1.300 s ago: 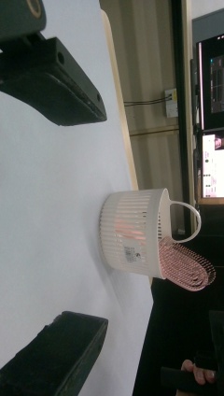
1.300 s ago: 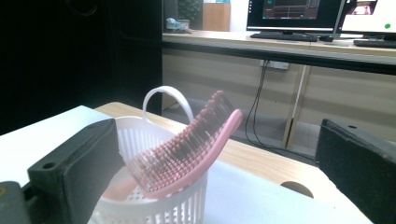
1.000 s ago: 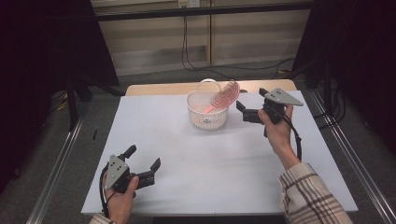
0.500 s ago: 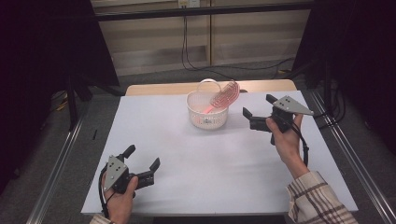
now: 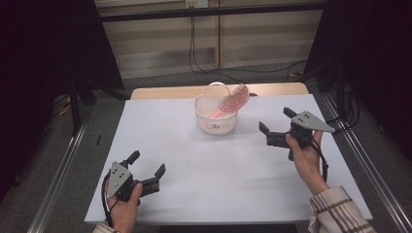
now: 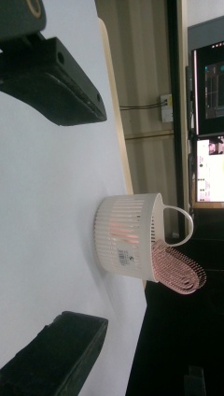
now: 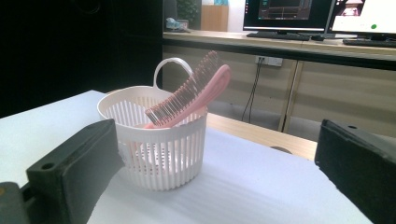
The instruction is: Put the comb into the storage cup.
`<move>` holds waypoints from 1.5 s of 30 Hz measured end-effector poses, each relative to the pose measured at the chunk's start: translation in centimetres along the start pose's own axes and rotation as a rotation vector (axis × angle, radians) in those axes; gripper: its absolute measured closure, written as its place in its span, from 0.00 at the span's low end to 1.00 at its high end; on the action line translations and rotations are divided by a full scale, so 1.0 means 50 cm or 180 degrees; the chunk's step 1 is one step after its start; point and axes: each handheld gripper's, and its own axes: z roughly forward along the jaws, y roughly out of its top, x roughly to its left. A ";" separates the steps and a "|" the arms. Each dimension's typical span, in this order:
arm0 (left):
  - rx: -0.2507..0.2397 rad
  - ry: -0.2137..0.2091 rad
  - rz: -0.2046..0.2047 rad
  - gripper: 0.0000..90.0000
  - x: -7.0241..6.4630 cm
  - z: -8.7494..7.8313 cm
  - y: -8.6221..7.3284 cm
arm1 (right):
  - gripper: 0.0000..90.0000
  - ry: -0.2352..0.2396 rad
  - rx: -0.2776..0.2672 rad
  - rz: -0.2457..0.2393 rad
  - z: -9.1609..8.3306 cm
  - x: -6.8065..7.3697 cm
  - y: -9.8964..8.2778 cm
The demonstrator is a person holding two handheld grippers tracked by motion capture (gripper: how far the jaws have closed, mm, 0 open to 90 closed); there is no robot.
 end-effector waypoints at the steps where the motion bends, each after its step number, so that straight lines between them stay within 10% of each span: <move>1: 0.0002 -0.0004 0.0003 0.04 0.000 0.000 0.000 | 0.00 -0.0015 0.0009 0.0006 -0.004 0.001 -0.001; 45: -0.0065 0.0167 -0.0046 0.04 0.010 -0.022 0.004 | 0.00 -0.0496 -0.0094 0.0066 -0.216 -0.007 -0.078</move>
